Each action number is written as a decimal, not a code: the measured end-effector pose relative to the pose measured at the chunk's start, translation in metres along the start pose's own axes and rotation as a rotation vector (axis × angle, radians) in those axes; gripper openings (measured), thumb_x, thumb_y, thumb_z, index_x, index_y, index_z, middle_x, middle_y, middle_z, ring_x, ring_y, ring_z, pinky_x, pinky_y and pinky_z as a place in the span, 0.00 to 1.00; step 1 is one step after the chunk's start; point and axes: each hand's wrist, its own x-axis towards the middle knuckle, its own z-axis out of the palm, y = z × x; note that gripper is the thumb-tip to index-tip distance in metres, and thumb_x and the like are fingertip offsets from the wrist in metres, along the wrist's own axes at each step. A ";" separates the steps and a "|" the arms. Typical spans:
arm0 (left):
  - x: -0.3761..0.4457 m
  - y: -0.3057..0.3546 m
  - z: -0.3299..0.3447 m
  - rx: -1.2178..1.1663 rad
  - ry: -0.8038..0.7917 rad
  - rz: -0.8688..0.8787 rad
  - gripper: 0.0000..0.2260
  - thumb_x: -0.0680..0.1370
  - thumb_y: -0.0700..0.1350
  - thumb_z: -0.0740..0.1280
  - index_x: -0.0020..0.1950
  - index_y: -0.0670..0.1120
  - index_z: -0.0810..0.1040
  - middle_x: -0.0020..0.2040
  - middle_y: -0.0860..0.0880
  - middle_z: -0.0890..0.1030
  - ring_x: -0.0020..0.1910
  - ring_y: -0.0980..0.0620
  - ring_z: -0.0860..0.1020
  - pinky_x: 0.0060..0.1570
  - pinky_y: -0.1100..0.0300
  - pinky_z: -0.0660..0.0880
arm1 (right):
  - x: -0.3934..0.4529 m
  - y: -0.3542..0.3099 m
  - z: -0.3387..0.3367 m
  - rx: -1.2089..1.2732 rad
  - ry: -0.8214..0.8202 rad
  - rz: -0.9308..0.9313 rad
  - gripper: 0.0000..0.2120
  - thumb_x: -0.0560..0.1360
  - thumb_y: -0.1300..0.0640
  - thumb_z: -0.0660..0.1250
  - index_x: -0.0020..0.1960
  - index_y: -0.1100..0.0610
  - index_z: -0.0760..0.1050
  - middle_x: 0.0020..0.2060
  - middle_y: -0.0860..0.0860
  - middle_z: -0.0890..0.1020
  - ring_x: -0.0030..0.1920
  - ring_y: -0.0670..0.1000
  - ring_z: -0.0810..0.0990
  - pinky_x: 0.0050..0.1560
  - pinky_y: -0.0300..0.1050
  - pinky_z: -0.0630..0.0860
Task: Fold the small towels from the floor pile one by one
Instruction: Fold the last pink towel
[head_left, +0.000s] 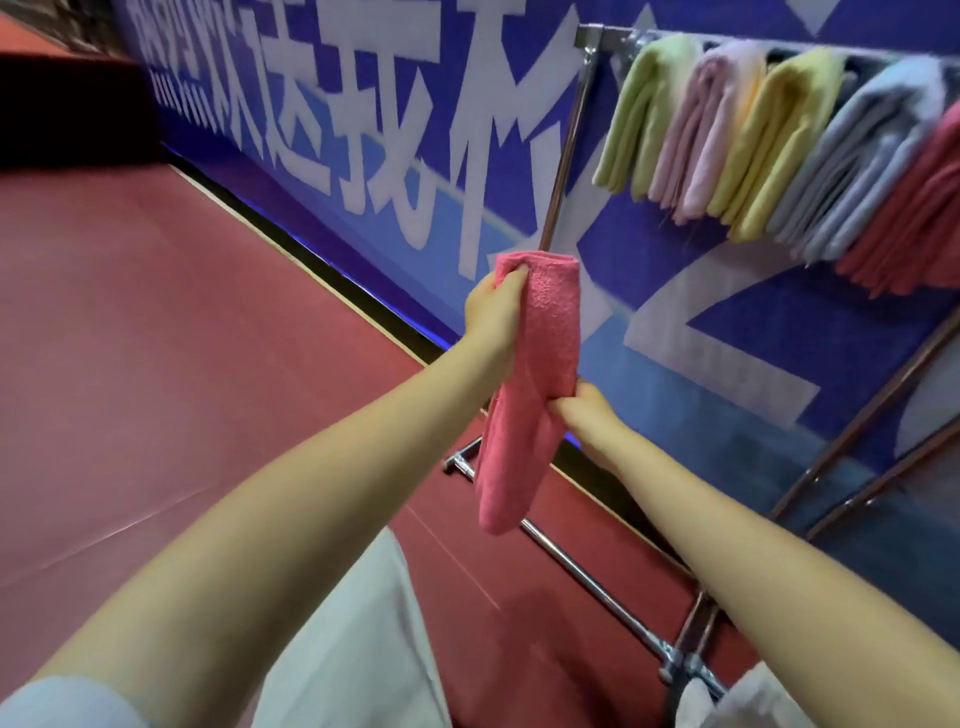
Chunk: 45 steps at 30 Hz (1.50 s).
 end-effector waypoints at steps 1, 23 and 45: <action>0.011 0.015 0.002 -0.008 0.005 0.022 0.10 0.80 0.46 0.63 0.40 0.50 0.78 0.38 0.52 0.79 0.37 0.55 0.76 0.36 0.62 0.73 | 0.012 -0.019 -0.003 -0.005 0.000 -0.026 0.15 0.67 0.71 0.61 0.49 0.56 0.75 0.42 0.54 0.81 0.37 0.45 0.80 0.39 0.40 0.79; 0.246 0.253 0.094 -0.080 0.069 0.330 0.11 0.80 0.50 0.63 0.56 0.45 0.78 0.46 0.46 0.80 0.42 0.49 0.79 0.40 0.57 0.77 | 0.243 -0.333 -0.139 -0.437 -0.151 -0.378 0.12 0.77 0.69 0.57 0.45 0.58 0.76 0.32 0.51 0.78 0.26 0.41 0.77 0.30 0.35 0.76; 0.350 0.247 0.118 -0.129 0.185 0.482 0.09 0.82 0.47 0.61 0.43 0.50 0.75 0.42 0.50 0.80 0.44 0.51 0.80 0.46 0.56 0.79 | 0.344 -0.338 -0.158 -0.495 -0.081 -0.567 0.08 0.75 0.64 0.67 0.53 0.61 0.80 0.42 0.52 0.81 0.42 0.45 0.79 0.48 0.39 0.78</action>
